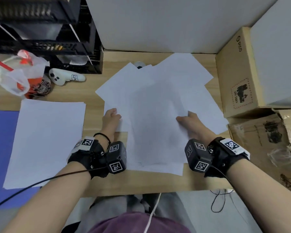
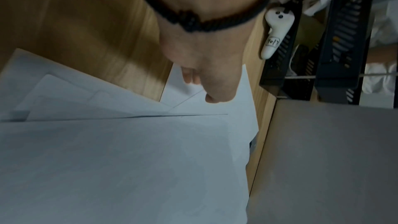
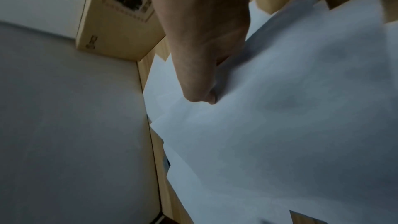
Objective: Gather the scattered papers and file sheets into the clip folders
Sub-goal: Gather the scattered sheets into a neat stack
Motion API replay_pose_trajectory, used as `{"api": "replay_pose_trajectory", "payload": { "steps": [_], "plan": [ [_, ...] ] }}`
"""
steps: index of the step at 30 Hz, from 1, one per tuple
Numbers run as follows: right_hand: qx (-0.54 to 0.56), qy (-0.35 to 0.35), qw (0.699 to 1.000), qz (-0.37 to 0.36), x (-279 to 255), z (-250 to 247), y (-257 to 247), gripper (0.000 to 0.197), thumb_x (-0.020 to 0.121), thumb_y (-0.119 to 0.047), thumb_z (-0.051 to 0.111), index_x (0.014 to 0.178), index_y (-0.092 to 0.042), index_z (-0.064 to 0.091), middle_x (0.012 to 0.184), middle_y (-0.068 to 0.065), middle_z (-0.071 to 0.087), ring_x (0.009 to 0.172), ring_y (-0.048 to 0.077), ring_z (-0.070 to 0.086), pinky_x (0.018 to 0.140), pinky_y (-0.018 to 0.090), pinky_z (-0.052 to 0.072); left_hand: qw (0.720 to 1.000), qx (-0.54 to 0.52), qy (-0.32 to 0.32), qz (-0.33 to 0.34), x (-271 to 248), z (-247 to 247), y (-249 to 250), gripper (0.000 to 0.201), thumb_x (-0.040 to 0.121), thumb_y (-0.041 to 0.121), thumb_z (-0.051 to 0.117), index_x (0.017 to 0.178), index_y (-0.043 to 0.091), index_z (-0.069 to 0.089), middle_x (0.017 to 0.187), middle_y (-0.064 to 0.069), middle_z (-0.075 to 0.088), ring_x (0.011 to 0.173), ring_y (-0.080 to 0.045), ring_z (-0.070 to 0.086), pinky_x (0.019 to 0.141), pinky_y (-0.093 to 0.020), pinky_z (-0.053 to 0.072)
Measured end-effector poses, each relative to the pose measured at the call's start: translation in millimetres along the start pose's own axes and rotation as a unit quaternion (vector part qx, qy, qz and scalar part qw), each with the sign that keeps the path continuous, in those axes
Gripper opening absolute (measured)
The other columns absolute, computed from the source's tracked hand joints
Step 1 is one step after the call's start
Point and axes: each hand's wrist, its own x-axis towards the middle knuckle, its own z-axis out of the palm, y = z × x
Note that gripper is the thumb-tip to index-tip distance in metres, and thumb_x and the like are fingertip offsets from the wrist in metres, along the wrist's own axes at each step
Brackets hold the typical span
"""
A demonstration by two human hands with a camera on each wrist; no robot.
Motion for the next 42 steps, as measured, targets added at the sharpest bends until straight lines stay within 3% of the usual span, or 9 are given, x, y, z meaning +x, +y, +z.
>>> {"api": "replay_pose_trajectory", "payload": {
  "steps": [7, 10, 15, 18, 23, 28, 33, 37, 42],
  "plan": [
    [-0.185, -0.058, 0.978, -0.076, 48, 24, -59, 0.036, 0.066, -0.017, 0.052, 0.094, 0.001, 0.066, 0.085, 0.015, 0.069, 0.077, 0.034, 0.068, 0.064, 0.037, 0.053, 0.996, 0.047, 0.079, -0.007, 19, -23, -2, 0.035, 0.078, 0.018, 0.057, 0.113, 0.018, 0.057, 0.125, -0.005, 0.059, 0.116, -0.026, 0.054, 0.099, -0.042, 0.046],
    [-0.236, -0.086, 0.963, -0.103, 67, 41, -76, 0.027, 0.075, -0.008, 0.051, 0.094, 0.007, 0.060, 0.087, 0.017, 0.065, 0.073, 0.029, 0.063, 0.062, 0.035, 0.050, 0.998, 0.037, 0.051, 0.018, 20, -24, 2, 0.031, 0.082, 0.007, 0.057, 0.111, 0.015, 0.057, 0.100, -0.005, 0.058, 0.101, -0.018, 0.055, 0.084, -0.026, 0.043],
    [-0.290, -0.079, 0.949, -0.096, 95, 65, -78, 0.021, 0.079, -0.020, 0.066, 0.088, -0.005, 0.055, 0.084, 0.004, 0.057, 0.072, 0.024, 0.058, 0.061, 0.038, 0.049, 0.998, -0.044, 0.040, 0.001, 15, -23, 4, 0.057, 0.084, 0.005, 0.061, 0.137, 0.018, 0.044, 0.130, 0.003, 0.059, 0.120, -0.014, 0.055, 0.099, -0.029, 0.043],
    [-0.288, -0.035, 0.951, -0.107, 104, 75, -73, 0.042, 0.082, -0.024, 0.072, 0.112, -0.008, 0.047, 0.101, -0.001, 0.042, 0.083, 0.016, 0.046, 0.068, 0.028, 0.039, 0.995, -0.075, 0.062, -0.003, 15, -23, 5, 0.066, 0.082, 0.008, 0.067, 0.141, 0.020, 0.038, 0.133, 0.003, 0.058, 0.122, -0.014, 0.054, 0.104, -0.035, 0.044],
    [-0.291, -0.046, 0.952, -0.080, 102, 87, -70, 0.073, 0.083, -0.030, 0.070, 0.143, -0.007, 0.035, 0.124, 0.001, 0.048, 0.116, 0.023, 0.051, 0.094, 0.036, 0.048, 0.997, -0.057, 0.050, -0.005, 14, -25, -1, 0.082, 0.070, 0.023, 0.073, 0.142, 0.024, 0.037, 0.132, 0.004, 0.057, 0.122, -0.016, 0.054, 0.104, -0.041, 0.045],
    [-0.288, -0.072, 0.952, -0.071, 92, 93, -66, 0.031, 0.075, -0.025, 0.068, 0.097, -0.004, 0.069, 0.101, 0.015, 0.070, 0.098, 0.034, 0.066, 0.081, 0.045, 0.056, 0.997, -0.056, 0.056, -0.002, 13, -25, -1, 0.060, 0.084, 0.001, 0.065, 0.137, 0.012, 0.040, 0.128, -0.003, 0.056, 0.109, -0.014, 0.055, 0.074, -0.017, 0.047],
    [-0.352, -0.025, 0.928, -0.123, 94, 85, -59, 0.015, 0.064, -0.039, 0.051, 0.068, -0.027, 0.044, 0.099, 0.006, 0.045, 0.089, 0.022, 0.040, 0.073, 0.027, 0.035, 0.997, -0.065, 0.037, 0.002, 11, -28, -2, 0.064, 0.082, -0.001, 0.066, 0.139, 0.014, 0.040, 0.132, -0.003, 0.056, 0.119, -0.019, 0.055, 0.095, -0.032, 0.048],
    [-0.267, -0.035, 0.958, -0.094, 91, 82, -49, 0.053, 0.084, -0.024, 0.068, 0.130, -0.007, 0.048, 0.129, 0.007, 0.042, 0.100, 0.024, 0.052, 0.080, 0.033, 0.044, 0.997, -0.072, 0.023, -0.001, 6, -30, -2, 0.065, 0.085, 0.000, 0.065, 0.142, 0.014, 0.036, 0.132, 0.000, 0.055, 0.118, -0.017, 0.055, 0.095, -0.033, 0.047],
    [-0.222, -0.095, 0.970, -0.036, 76, 95, -41, 0.068, 0.079, -0.027, 0.073, 0.136, -0.009, 0.042, 0.120, 0.000, 0.049, 0.104, 0.022, 0.054, 0.082, 0.035, 0.049, 0.999, -0.043, -0.004, -0.024, -1, -33, -11, 0.056, 0.086, 0.002, 0.066, 0.137, 0.007, 0.044, 0.127, -0.004, 0.059, 0.113, -0.021, 0.059, 0.092, -0.031, 0.049]
  ]
}}
